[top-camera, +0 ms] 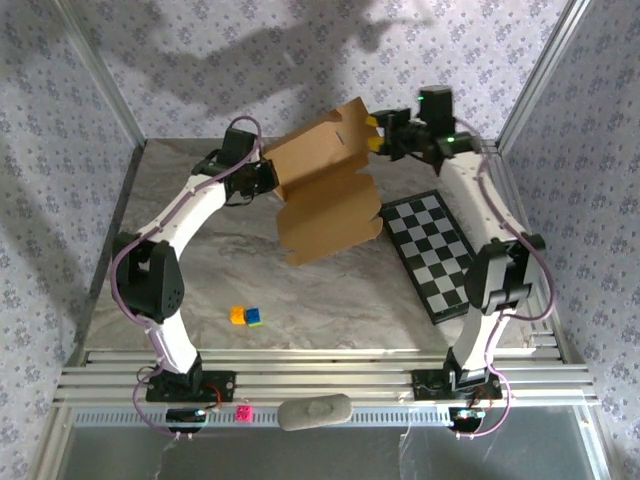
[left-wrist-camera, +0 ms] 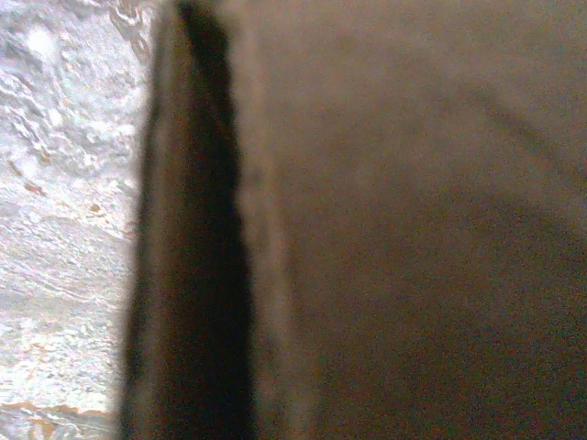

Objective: Fold the paper box

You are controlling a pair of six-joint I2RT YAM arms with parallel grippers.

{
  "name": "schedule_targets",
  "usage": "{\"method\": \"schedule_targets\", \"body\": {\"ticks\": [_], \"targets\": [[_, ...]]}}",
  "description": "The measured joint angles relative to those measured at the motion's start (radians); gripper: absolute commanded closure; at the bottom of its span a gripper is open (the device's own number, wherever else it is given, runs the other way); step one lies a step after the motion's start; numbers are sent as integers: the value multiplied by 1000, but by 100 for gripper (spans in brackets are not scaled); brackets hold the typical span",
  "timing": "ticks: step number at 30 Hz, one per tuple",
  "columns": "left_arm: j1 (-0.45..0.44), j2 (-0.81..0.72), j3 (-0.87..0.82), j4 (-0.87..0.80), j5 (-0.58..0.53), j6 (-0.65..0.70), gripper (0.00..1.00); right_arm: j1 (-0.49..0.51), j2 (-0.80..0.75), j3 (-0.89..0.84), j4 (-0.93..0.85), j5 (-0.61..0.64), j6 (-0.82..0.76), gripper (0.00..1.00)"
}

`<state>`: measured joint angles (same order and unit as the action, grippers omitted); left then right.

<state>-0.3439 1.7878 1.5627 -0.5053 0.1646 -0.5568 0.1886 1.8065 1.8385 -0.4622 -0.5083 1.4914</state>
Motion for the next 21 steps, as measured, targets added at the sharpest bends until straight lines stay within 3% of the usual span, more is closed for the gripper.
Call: {"method": "schedule_targets", "body": {"ticks": [4,8,17,21], "targets": [[2,0,44,-43,-21,38,100,-56,-79,4,-175,26,-276,63],[0,0,91,-103,-48,66,100,2,-93,5,-272,68,-463,62],[-24,10,177,-183,-100,98,100,95,72,65,-374,150,-655,60],[-31,21,177,-210,-107,105,100,104,111,98,-389,180,-688,68]]}}
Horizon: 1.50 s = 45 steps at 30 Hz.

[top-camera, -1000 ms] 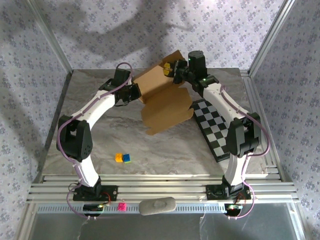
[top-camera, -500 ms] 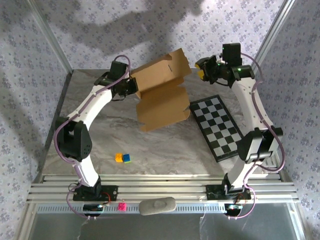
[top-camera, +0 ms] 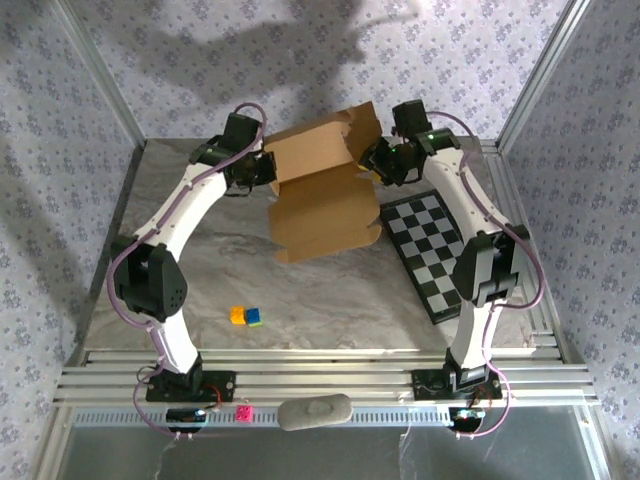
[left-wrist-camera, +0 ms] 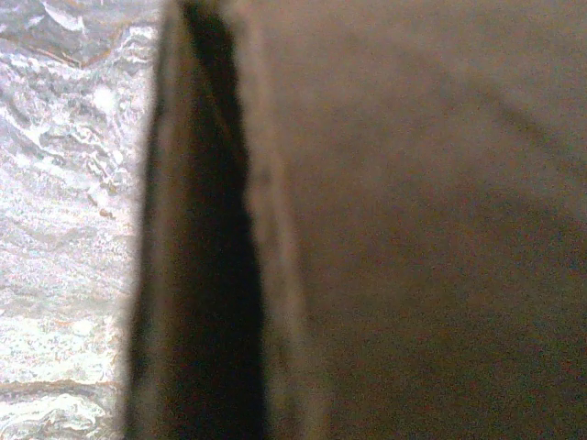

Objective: Fold the paper box

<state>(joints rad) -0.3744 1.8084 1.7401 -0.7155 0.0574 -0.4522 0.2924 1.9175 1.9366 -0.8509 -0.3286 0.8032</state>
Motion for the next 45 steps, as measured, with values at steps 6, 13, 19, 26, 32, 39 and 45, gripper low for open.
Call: {"method": "schedule_targets", "body": {"ticks": [6,13,19,26,32,39,45], "targets": [[0,2,3,-24,-4,8,100,31,14,58,-19,64,-58,85],[-13,42,81,-82,-34,14,100,78,19,92,-76,164,-105,100],[-34,80,158,-142,-74,-23,100,150,51,211,-178,344,-143,100],[-55,111,242,-220,-130,-51,100,291,132,366,-298,643,-250,100],[-54,111,243,-247,-140,-61,100,361,151,382,-349,759,-309,86],[-60,111,243,-254,-140,-46,100,341,113,412,-343,664,-351,50],[-58,111,245,-261,-122,0,100,168,-175,216,-137,283,-410,41]]}}
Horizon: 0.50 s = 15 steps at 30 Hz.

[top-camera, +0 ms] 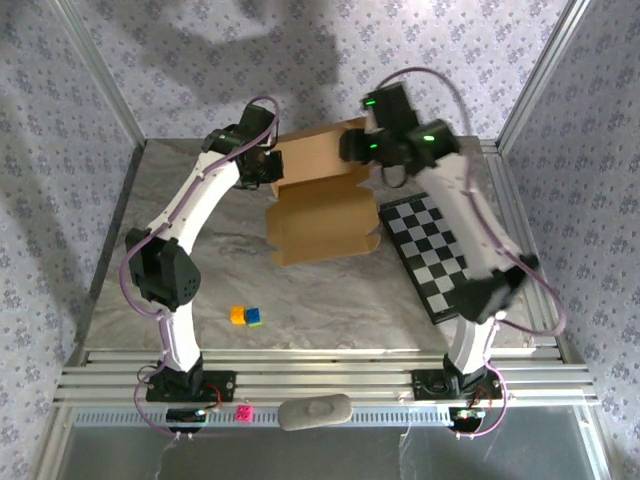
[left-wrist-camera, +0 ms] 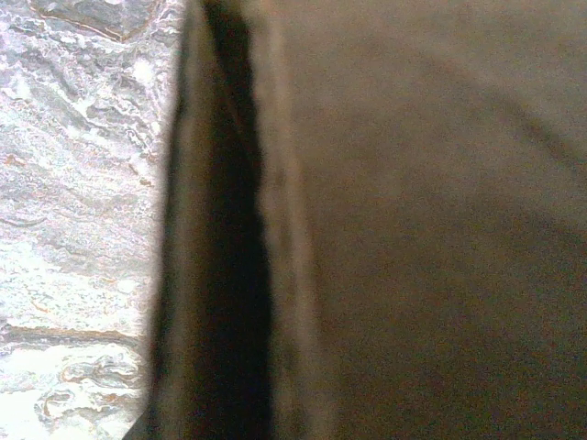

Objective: Fold the paper box

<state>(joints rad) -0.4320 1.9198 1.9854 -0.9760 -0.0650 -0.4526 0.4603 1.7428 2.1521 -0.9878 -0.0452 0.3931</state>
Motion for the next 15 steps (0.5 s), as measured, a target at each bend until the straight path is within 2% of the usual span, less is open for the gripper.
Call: {"method": "schedule_targets", "body": {"ticks": [3,6,9,12,15], "targets": [[0,0,19,-28,7,25,100,-167,-171,-164,148,-187,-6,41],[0,0,47,-50,19,48,100,-292,-262,-330,288,-332,-10,41],[0,0,61,-63,29,70,100,-333,-264,-485,427,-460,-45,39],[0,3,82,-100,35,93,100,-330,-198,-582,504,-569,-124,39],[6,7,103,-124,35,113,100,-317,-166,-669,572,-602,-230,36]]}}
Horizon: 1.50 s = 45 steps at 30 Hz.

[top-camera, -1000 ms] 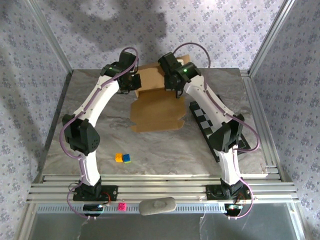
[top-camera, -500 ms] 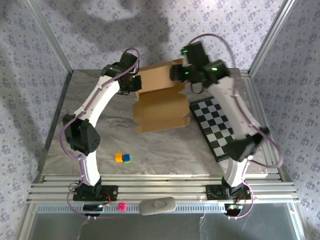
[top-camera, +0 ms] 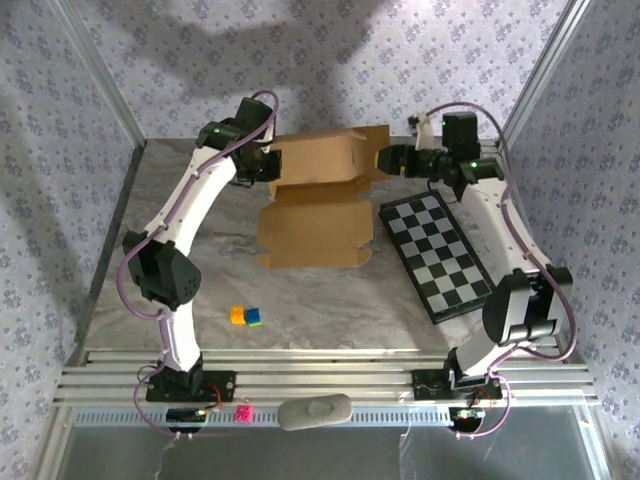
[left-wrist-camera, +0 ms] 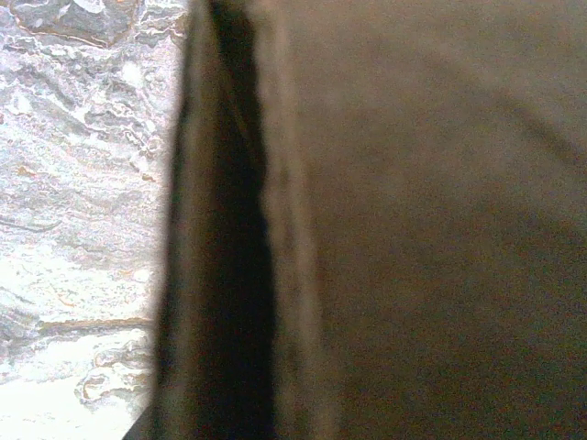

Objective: Fold the paper box

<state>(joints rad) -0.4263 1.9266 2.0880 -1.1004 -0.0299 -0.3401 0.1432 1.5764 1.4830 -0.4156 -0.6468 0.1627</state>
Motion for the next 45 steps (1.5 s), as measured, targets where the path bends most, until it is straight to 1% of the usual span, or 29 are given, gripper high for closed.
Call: {"method": "schedule_targets", "body": {"ticks": [3,6,9,15,18,20,23,25,27,30,38,42,45], "targets": [[8,0,0,-16,0,15,100,8,-56,-151,132,4,-105,32],[16,1,0,-29,4,26,100,0,-82,-193,192,-2,-166,32],[24,1,0,-30,8,37,100,-16,-80,-177,241,-36,-193,33],[27,10,0,-30,16,44,100,-4,-27,-100,252,-77,-237,33],[30,21,2,-30,19,44,100,-15,8,-84,256,-102,-239,33],[33,26,2,-30,19,45,100,-21,43,-60,252,-119,-241,36],[37,30,11,-33,22,44,100,-15,88,-23,240,-139,-254,43],[40,34,26,-34,22,44,100,-5,110,-9,228,-153,-261,44],[42,39,39,-34,22,44,100,2,128,-3,222,-154,-265,43],[43,43,47,-34,22,44,100,2,150,0,217,-153,-265,39],[55,46,47,-34,23,45,100,-49,153,30,222,-155,-257,26],[61,47,47,-34,23,45,100,-60,154,40,219,-182,-249,25],[66,47,47,-34,30,45,100,-50,163,59,216,-209,-245,28]]}}
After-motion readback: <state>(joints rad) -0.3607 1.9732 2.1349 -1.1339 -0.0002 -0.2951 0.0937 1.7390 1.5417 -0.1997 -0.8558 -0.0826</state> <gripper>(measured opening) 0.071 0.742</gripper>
